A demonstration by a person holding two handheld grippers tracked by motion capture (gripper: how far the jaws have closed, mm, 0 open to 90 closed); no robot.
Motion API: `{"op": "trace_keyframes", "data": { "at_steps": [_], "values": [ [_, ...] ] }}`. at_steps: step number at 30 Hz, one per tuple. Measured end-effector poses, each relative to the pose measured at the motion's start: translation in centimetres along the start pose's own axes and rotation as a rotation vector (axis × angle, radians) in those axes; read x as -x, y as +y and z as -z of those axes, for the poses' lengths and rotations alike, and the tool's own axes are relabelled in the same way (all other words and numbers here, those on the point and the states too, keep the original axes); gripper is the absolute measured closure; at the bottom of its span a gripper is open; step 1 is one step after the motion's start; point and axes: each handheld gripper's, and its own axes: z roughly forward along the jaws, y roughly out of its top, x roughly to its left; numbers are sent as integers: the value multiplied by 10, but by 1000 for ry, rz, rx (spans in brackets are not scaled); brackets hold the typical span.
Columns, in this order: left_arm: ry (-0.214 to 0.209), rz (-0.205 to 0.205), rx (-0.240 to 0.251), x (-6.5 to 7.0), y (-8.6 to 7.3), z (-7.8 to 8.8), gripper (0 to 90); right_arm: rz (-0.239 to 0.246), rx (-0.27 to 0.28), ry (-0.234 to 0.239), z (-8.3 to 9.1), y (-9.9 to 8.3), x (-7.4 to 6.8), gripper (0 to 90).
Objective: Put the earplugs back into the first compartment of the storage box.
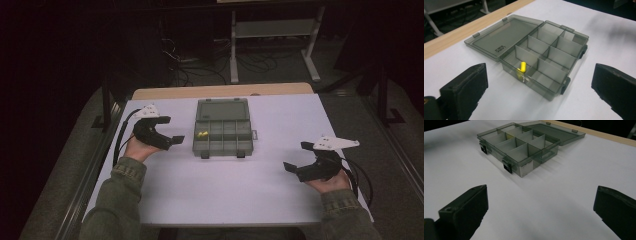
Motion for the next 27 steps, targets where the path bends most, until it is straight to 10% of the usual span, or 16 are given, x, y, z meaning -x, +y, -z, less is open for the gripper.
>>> {"op": "trace_keyframes", "data": {
  "at_steps": [27],
  "values": [
    [89,19,147,15,-40,58,9,6,-10,-10,-1,0,-1,0]
  ]
}}
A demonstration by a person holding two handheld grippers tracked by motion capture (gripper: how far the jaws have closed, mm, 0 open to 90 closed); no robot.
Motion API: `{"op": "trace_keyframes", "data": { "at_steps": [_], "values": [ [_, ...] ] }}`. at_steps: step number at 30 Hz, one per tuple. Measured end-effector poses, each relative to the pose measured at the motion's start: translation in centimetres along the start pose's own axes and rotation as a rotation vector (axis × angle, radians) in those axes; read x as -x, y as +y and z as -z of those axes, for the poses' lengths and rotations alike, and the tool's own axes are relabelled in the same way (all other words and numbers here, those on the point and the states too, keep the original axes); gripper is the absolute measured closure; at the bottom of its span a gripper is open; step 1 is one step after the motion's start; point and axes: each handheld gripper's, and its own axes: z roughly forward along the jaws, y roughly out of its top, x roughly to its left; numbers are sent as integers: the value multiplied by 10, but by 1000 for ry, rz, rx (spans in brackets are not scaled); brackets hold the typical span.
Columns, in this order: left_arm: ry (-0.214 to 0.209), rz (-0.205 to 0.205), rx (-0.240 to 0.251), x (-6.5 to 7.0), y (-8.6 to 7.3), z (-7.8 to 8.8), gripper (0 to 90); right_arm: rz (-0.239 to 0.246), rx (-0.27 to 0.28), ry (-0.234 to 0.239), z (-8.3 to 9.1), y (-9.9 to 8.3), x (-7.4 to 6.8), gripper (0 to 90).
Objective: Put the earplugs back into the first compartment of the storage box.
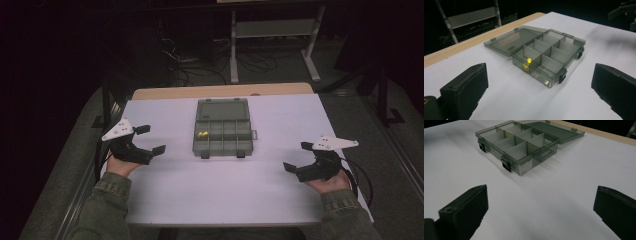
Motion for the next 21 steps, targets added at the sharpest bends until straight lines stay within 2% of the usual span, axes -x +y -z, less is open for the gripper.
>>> {"op": "trace_keyframes", "data": {
  "at_steps": [3,6,9,13,16,19,21],
  "values": [
    [16,8,10,-1,-6,7,8,-1,2,0,0,0,0,0],
    [49,18,22,-2,-14,15,8,-4,4,2,1,0,0,0],
    [69,41,44,-3,-22,23,8,-5,4,8,0,-1,-2,0],
    [81,52,65,-1,-30,33,8,-6,6,12,1,-1,-2,0],
    [92,56,58,1,-36,39,8,-11,5,12,2,-2,-1,0],
    [92,68,53,2,-42,43,8,-16,5,14,2,-4,-1,0],
    [87,84,68,3,-44,44,8,-18,3,13,1,-5,-1,0]
  ]
}}
